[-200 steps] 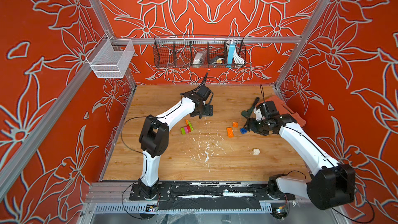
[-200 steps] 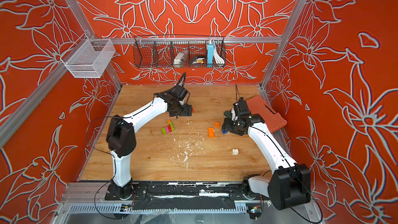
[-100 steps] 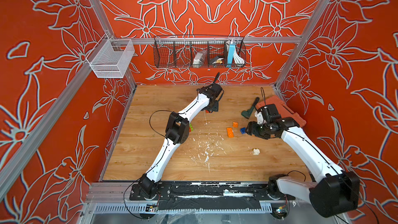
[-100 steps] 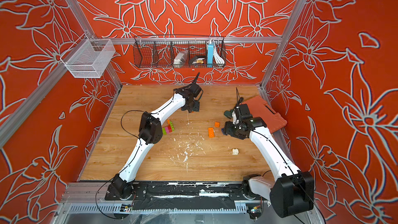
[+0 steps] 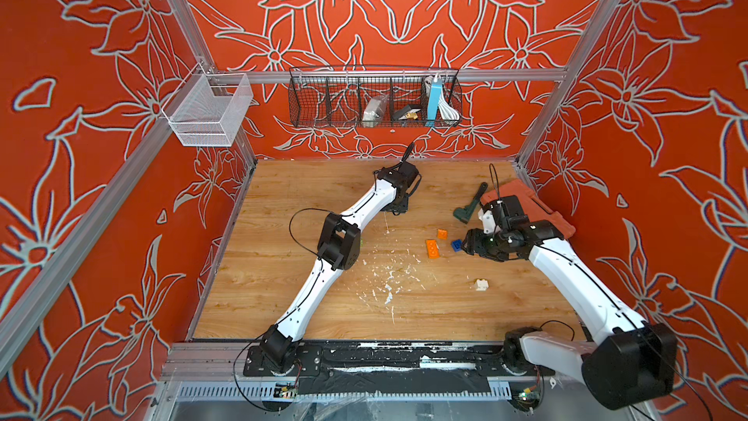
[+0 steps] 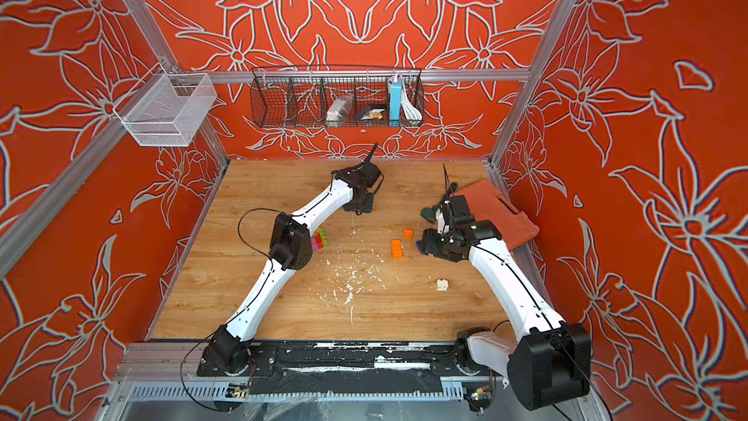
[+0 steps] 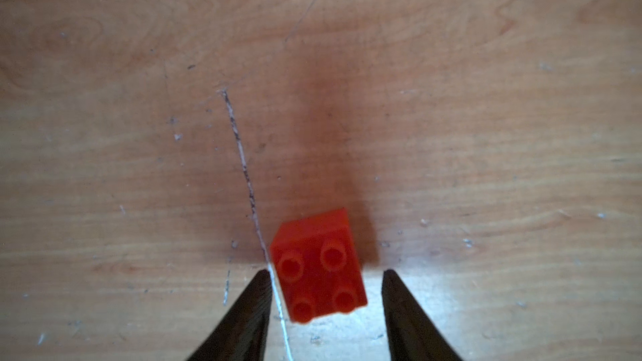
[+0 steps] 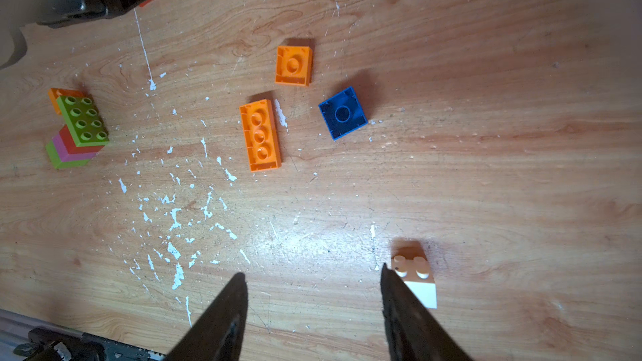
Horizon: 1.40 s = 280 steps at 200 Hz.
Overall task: Assemble the letter r with lego
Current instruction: Pick up the lego brick from the center of the board.
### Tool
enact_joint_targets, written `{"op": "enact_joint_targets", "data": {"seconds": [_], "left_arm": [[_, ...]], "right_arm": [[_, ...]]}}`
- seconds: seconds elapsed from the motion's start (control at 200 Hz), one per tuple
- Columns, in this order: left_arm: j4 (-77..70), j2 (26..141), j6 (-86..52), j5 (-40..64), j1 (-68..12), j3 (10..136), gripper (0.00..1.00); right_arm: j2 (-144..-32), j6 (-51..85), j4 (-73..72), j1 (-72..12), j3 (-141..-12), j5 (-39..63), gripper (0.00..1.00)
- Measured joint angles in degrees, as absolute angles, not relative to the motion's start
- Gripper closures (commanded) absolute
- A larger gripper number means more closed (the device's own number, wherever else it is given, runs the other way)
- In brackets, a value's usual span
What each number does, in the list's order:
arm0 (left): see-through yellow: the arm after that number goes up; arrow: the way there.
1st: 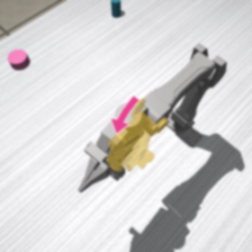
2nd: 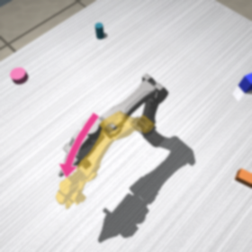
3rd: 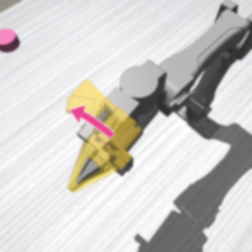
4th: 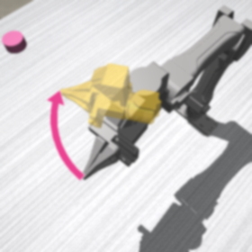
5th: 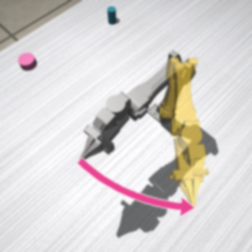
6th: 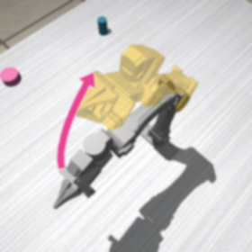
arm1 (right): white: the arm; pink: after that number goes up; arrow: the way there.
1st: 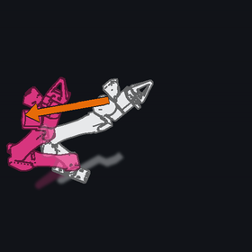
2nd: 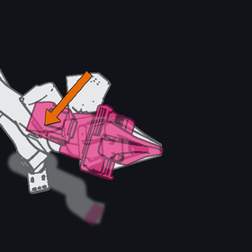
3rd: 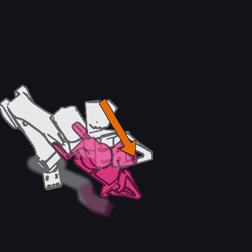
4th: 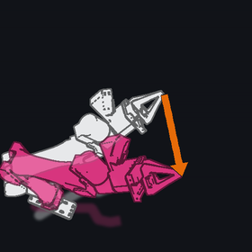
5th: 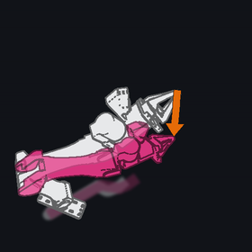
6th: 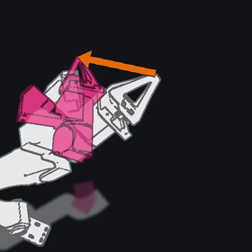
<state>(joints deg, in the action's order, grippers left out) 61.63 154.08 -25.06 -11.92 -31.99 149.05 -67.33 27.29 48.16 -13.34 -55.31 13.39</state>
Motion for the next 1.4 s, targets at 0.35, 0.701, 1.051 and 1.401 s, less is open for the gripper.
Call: {"op": "enact_joint_targets", "data": {"seconds": [0.35, 0.701, 1.051, 1.401], "left_arm": [[61.4, 155.7, -24.5, -11.9, -31.8, 150.7, 0.65], [61.0, 155.7, -22.1, -11.1, -31.5, 150.3, 0.71], [50.6, 135.8, -20.8, -7.3, -34.0, 115.0, 0.7], [40.6, 111.9, -25.1, -2.8, -42.8, 79.0, 0.7]], "right_arm": [[-67.4, 26.4, 49.1, -13.3, -55.3, 13.4, 0.38], [-67.5, 26.0, 49.7, -13.3, -55.3, 13.6, 0.39], [-67.4, 24.9, 49.7, -13.3, -55.3, 14.3, 0.39], [-67.3, 24.3, 49.5, -13.3, -54.8, 15.2, 0.39]]}}
